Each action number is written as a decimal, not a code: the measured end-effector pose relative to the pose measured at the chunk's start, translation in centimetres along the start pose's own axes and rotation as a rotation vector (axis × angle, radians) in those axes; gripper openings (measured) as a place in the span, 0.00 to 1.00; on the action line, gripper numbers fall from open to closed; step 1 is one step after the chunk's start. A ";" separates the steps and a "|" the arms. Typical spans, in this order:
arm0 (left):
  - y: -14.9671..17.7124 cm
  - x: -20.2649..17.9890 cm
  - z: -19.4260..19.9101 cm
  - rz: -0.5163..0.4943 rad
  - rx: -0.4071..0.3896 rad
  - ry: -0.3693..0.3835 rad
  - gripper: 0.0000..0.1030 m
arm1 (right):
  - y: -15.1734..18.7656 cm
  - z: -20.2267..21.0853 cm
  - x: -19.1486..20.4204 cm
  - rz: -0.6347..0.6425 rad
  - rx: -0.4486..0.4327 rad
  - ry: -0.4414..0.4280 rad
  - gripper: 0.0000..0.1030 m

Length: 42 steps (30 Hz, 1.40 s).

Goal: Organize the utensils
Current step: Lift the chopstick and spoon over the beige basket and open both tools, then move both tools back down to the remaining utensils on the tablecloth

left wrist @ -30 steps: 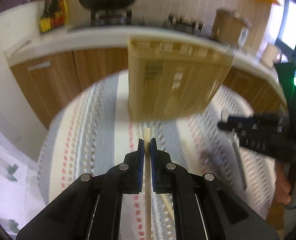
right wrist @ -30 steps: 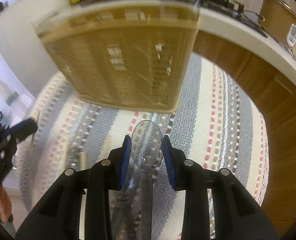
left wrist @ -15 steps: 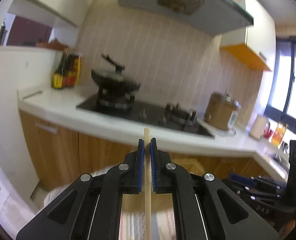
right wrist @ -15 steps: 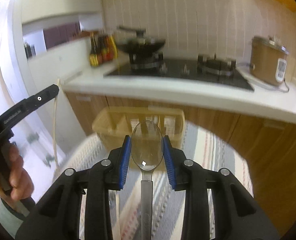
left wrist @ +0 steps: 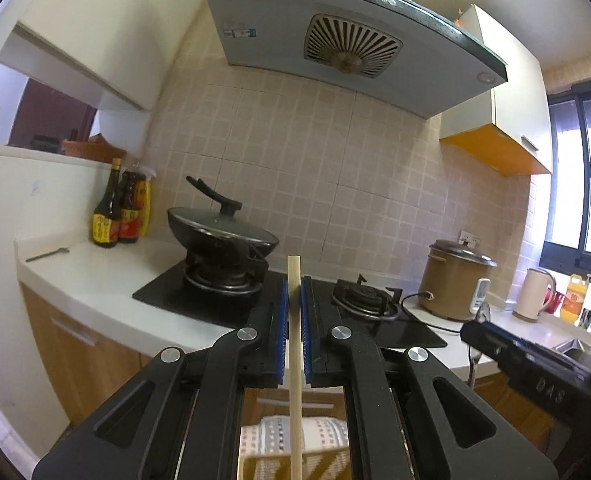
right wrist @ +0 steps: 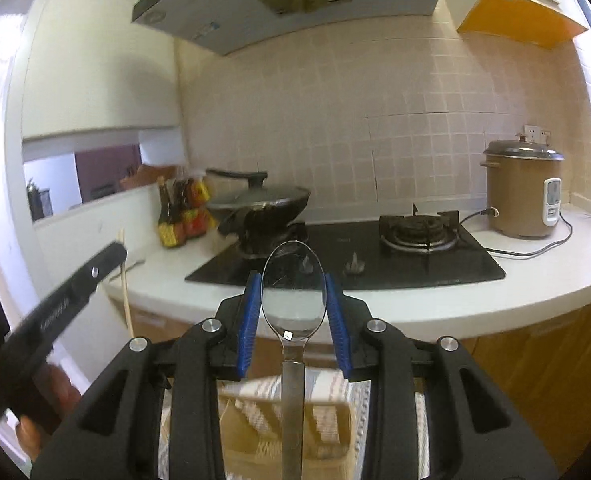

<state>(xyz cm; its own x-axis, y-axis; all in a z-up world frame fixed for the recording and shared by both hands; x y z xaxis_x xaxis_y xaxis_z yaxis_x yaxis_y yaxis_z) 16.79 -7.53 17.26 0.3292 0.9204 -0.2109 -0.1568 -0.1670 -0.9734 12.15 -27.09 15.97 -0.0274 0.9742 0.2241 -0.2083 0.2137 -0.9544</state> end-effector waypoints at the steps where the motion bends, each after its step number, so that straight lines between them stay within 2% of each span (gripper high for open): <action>1: 0.2 0.1 -0.7 -0.007 0.001 -0.001 0.04 | 0.0 -0.4 -0.3 -0.005 -0.010 0.002 0.28; 5: 0.9 1.2 -2.5 -0.005 0.003 -0.008 0.04 | 0.7 -2.0 -1.5 -0.038 -0.043 0.021 0.28; 13: 3.0 4.3 -4.7 0.066 0.020 -0.015 0.04 | 3.3 -3.5 -2.3 0.013 -0.041 0.076 0.28; 22: 5.4 4.3 -4.0 0.050 0.003 -0.062 0.04 | 5.3 -3.2 -2.5 0.036 -0.054 0.097 0.28; 26: 6.3 4.3 -3.7 0.052 0.022 -0.064 0.05 | 5.9 -2.5 -2.6 0.040 -0.069 0.097 0.29; 31: 7.2 4.4 -3.3 0.050 0.091 -0.043 0.05 | 6.5 -1.3 -3.0 0.025 -0.056 0.094 0.29; 32: 7.3 4.4 -3.1 0.049 0.101 -0.036 0.06 | 6.6 -1.0 -3.1 0.016 -0.053 0.093 0.29; 33: 7.4 4.4 -2.9 0.052 0.115 -0.027 0.14 | 6.6 -0.7 -3.2 0.011 -0.045 0.093 0.30; 35: 7.4 4.4 -2.2 0.057 0.125 -0.021 0.24 | 6.7 -0.1 -3.3 0.003 -0.038 0.092 0.37; 36: 7.3 4.4 -1.7 0.056 0.125 -0.020 0.27 | 6.6 0.6 -3.4 0.000 -0.045 0.098 0.45; 37: 7.2 4.3 -1.2 0.051 0.130 -0.014 0.27 | 6.6 1.1 -3.4 0.000 -0.050 0.104 0.48; 42: 6.9 4.4 1.6 0.054 0.163 -0.004 0.29 | 6.9 3.5 -2.8 -0.004 -0.015 0.099 0.48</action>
<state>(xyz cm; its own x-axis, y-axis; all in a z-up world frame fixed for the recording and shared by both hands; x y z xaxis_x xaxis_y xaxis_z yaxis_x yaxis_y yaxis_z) 15.66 -4.06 9.79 0.3128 0.9131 -0.2617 -0.3236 -0.1566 -0.9332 7.35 -28.63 9.47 0.0701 0.9756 0.2079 -0.1939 0.2178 -0.9565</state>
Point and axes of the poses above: each gripper's, at about its wrist camera, not at the fingertips, and z roughly against the way its jaws point, x to its left, y to its underside, the point moved 4 cm from there along -z, roughly the way its jaws point, and after that the axes turned 4 degrees about -y, right-handed, at the moved point
